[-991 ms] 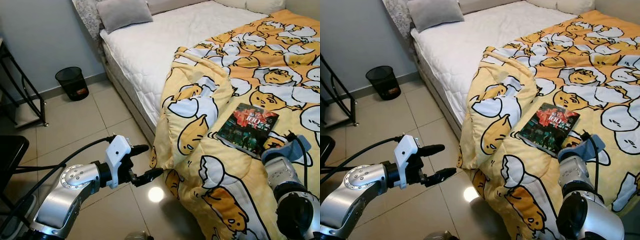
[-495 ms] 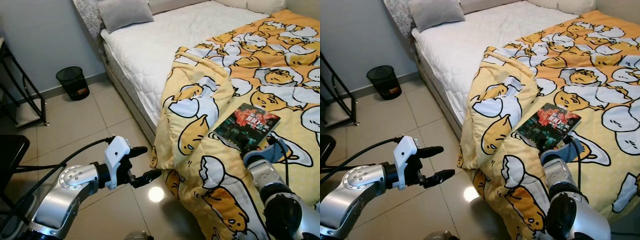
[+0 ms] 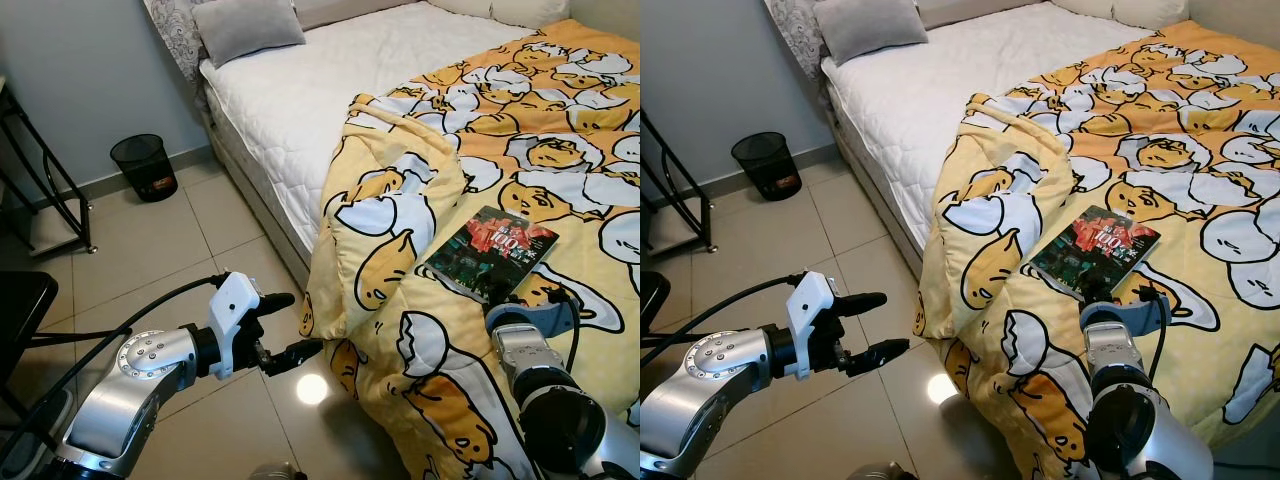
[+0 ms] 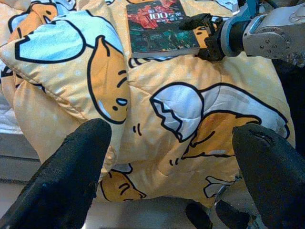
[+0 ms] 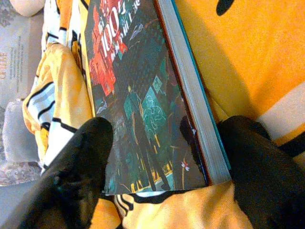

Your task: Clean up the room

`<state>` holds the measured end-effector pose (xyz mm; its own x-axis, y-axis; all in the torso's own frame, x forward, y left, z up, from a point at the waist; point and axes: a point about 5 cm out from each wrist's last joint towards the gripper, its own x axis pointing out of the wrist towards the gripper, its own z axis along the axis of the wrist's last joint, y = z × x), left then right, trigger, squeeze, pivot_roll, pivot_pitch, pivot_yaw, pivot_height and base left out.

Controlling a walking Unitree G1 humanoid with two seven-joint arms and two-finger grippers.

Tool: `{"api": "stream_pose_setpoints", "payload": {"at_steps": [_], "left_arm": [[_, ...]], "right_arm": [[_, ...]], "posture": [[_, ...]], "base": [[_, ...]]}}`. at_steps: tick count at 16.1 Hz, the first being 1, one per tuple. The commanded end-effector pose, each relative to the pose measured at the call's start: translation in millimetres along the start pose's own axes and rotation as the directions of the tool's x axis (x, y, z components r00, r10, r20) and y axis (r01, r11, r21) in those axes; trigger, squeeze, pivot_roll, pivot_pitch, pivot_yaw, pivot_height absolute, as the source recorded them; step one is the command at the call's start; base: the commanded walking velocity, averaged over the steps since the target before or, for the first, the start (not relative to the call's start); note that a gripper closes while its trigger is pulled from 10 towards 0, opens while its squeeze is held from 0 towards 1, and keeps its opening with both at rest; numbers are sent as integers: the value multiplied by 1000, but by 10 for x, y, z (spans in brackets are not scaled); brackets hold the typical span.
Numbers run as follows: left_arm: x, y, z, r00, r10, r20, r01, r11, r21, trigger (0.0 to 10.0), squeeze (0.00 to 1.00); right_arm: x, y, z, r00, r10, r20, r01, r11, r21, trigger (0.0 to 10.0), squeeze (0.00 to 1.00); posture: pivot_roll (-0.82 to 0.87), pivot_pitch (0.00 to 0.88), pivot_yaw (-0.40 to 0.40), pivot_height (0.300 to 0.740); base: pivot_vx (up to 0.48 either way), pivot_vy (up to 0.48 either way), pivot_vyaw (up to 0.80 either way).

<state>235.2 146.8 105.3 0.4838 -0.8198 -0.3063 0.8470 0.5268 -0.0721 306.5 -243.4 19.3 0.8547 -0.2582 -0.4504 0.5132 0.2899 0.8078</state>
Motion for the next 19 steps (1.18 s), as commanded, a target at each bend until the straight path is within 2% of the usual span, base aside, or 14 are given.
{"api": "stream_pose_setpoints", "payload": {"at_steps": [1,4,7,19], "left_arm": [[-16,5,45,1000,-1,-1,1,1000,25,10000,882],[-13,11,48,1000,0,0,0,1000,26,10000,882],[-19,14,37,1000,-1,-5,1,1000,27,10000,882],[-33,-36,-14,1000,-2,-11,2,1000,22,10000,882]], "right_arm": [[2,50,-150,998,9,-54,-7,999,37,0,0],[10,92,-136,998,36,-53,-34,999,37,0,0],[11,122,-146,994,75,-75,-77,997,-22,0,0],[8,114,-145,993,82,-86,-88,994,-65,0,0]], "posture": [[271,0,113,740],[269,0,111,740],[267,0,109,740],[258,0,98,740]], "base": [[0,0,0],[0,0,0],[0,0,0],[0,0,0]]}}
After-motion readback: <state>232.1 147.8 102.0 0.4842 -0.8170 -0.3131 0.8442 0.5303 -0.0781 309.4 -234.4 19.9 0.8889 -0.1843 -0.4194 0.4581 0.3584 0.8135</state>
